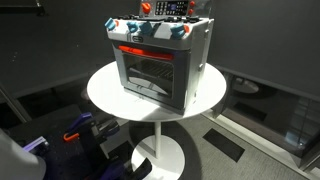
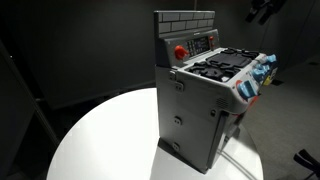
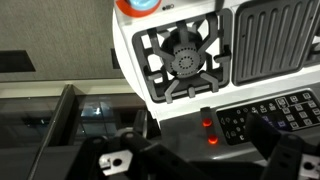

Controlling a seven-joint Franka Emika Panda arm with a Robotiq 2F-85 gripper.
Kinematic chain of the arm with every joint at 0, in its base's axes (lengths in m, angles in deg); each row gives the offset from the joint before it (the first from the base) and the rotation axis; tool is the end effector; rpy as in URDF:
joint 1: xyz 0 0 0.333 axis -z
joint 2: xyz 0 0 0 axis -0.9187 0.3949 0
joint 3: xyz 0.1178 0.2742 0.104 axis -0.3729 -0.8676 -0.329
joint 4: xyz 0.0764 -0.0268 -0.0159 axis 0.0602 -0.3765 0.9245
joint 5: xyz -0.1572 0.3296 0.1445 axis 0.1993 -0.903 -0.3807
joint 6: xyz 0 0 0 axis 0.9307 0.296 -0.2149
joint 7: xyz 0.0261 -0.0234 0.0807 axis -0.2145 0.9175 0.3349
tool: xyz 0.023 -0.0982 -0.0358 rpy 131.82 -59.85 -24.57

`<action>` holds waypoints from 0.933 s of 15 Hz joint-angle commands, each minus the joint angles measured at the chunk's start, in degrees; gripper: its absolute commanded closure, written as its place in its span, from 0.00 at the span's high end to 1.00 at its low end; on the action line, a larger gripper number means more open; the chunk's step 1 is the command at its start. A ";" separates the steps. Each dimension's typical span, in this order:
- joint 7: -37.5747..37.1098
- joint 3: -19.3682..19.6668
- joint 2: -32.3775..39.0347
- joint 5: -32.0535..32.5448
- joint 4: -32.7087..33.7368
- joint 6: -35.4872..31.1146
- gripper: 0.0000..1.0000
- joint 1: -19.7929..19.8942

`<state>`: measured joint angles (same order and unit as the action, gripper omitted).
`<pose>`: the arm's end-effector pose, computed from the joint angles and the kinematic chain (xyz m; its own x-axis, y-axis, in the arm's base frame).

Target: Push the top right button on the toy stove

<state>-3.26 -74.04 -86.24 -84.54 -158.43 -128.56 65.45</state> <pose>0.5060 -0.0248 0.5425 0.9240 -0.0378 0.3804 0.0111 -0.9920 -0.1256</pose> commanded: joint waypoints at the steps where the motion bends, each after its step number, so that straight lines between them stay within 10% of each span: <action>1: -2.16 -0.97 7.12 -1.21 6.52 -1.13 1.00 -0.03; 14: -8.37 -2.87 21.16 -0.83 19.31 0.84 1.00 0.58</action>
<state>-9.42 -76.16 -67.48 -84.92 -142.99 -130.07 65.35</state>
